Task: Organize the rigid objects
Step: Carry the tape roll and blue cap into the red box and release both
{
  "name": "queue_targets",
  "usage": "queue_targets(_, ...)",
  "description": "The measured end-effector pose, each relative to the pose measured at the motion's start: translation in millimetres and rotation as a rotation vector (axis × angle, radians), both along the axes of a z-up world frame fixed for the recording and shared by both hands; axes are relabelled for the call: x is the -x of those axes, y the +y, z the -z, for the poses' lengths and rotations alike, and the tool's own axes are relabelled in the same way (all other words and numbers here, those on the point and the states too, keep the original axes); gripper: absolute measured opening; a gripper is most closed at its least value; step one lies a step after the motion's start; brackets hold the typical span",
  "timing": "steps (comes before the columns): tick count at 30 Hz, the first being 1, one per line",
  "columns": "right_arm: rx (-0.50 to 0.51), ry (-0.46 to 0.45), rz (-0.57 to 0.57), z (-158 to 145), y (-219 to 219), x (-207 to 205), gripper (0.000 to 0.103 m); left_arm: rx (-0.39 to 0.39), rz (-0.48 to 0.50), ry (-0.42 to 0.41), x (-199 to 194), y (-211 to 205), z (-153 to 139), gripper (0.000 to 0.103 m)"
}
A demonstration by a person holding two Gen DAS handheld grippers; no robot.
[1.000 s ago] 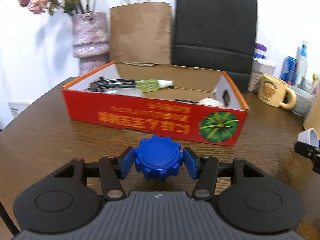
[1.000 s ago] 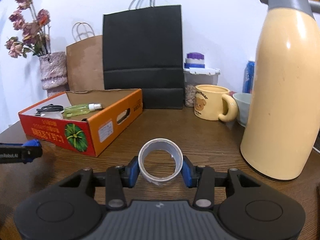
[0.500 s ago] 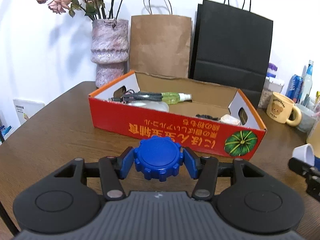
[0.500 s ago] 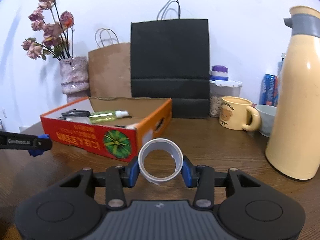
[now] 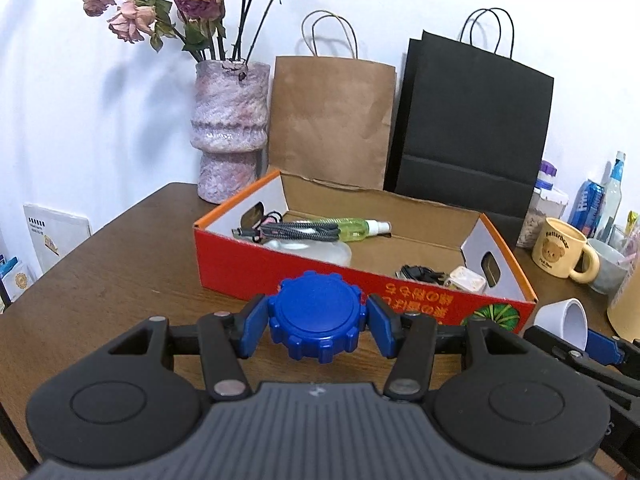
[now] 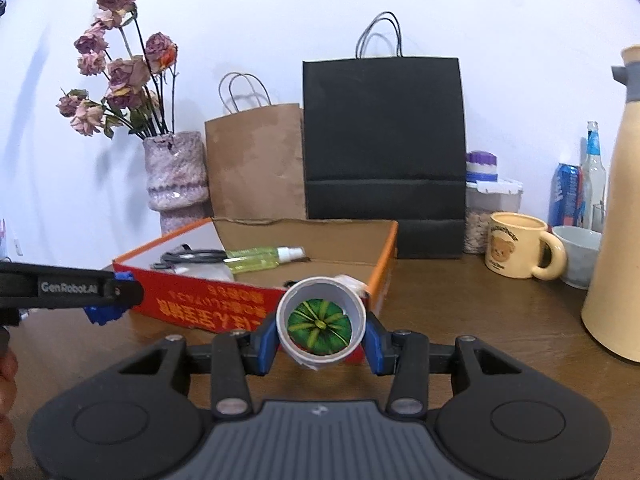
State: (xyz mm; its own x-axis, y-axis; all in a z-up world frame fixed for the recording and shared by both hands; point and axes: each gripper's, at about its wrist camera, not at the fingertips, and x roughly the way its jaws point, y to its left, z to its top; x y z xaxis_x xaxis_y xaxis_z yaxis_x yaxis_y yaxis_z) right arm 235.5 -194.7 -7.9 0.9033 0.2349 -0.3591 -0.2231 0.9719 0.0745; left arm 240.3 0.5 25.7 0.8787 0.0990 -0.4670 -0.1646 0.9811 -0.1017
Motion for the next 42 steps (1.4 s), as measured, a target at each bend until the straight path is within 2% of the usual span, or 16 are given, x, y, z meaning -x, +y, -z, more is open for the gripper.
queue_targets(9, -0.029, -0.039, 0.002, -11.8, 19.6, -11.0, 0.043, 0.006, -0.006, -0.042, -8.1, 12.5, -11.3, 0.055)
queue_targets(21, -0.073, -0.08, 0.015, -22.7, 20.3, -44.6, 0.043, 0.001, -0.017, -0.092, -34.0, 17.6, -22.0, 0.055)
queue_targets(31, -0.086, -0.082, 0.008, -24.9, 24.2, -80.2, 0.043, -0.023, -0.018, -0.117, -64.7, 13.2, -23.4, 0.055)
queue_targets(42, -0.056, -0.077, -0.015, -21.2, 37.7, -126.6, 0.043, -0.056, -0.03, -0.115, -108.8, 18.2, -18.6, 0.055)
